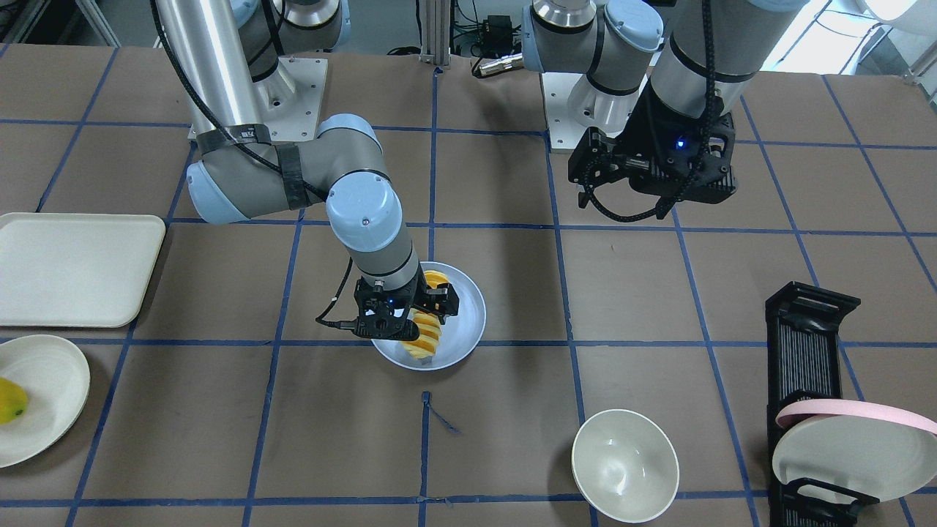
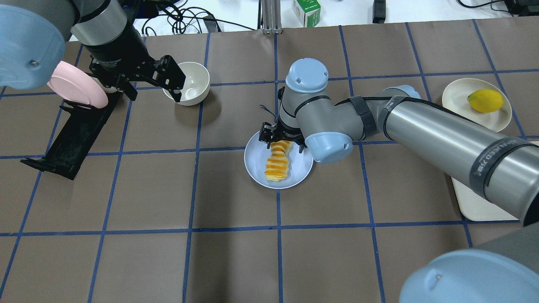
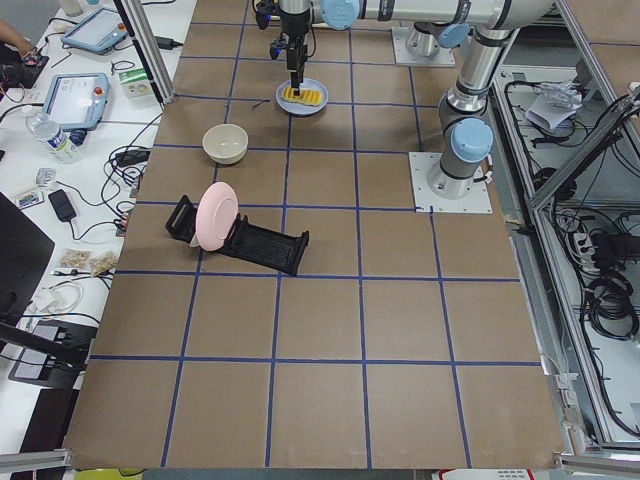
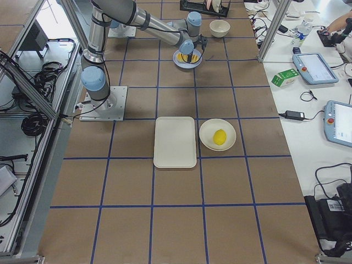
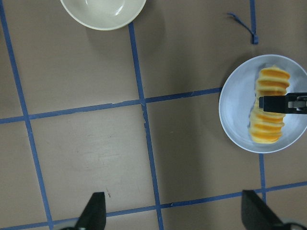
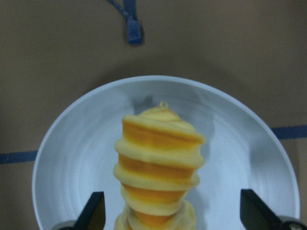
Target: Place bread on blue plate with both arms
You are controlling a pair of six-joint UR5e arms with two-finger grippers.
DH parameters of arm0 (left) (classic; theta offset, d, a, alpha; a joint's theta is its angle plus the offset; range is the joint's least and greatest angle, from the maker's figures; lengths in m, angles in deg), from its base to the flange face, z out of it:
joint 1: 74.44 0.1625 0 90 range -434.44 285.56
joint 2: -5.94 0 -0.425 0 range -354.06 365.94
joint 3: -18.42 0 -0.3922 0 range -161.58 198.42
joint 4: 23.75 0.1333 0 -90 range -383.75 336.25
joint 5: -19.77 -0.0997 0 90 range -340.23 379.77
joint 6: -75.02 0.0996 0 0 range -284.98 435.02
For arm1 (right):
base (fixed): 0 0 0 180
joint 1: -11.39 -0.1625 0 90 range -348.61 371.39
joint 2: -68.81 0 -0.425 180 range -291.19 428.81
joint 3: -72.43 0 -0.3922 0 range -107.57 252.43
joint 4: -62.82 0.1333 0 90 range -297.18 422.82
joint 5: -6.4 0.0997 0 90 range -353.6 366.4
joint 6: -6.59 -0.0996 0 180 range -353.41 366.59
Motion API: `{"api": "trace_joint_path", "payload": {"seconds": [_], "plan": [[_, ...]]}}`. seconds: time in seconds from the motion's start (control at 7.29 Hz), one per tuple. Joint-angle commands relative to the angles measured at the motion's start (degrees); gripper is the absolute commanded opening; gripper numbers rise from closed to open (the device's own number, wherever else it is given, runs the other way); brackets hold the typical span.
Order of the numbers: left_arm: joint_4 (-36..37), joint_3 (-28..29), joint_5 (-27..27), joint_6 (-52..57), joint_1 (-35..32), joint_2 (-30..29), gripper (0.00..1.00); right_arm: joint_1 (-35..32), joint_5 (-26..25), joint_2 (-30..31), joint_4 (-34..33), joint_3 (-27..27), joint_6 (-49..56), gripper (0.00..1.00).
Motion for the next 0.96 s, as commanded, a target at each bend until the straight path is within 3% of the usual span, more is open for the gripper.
{"api": "trace_joint_path", "payload": {"seconds": [0.0, 0.41, 0.82], "plan": [[0.2, 0.0, 0.0, 0.0, 0.7, -0.1, 1.0, 1.6, -0.2, 2.2, 2.3, -2.0, 1.0, 1.0], [0.2, 0.0, 0.0, 0.0, 1.2, -0.1, 1.0, 13.8, -4.2, 13.8, 22.9, -5.1, 19.5, 1.0], [0.2, 0.0, -0.1, 0.2, 1.2, -0.1, 1.0, 21.6, -8.1, 24.9, 33.0, -6.7, 32.2, 1.0]]}}
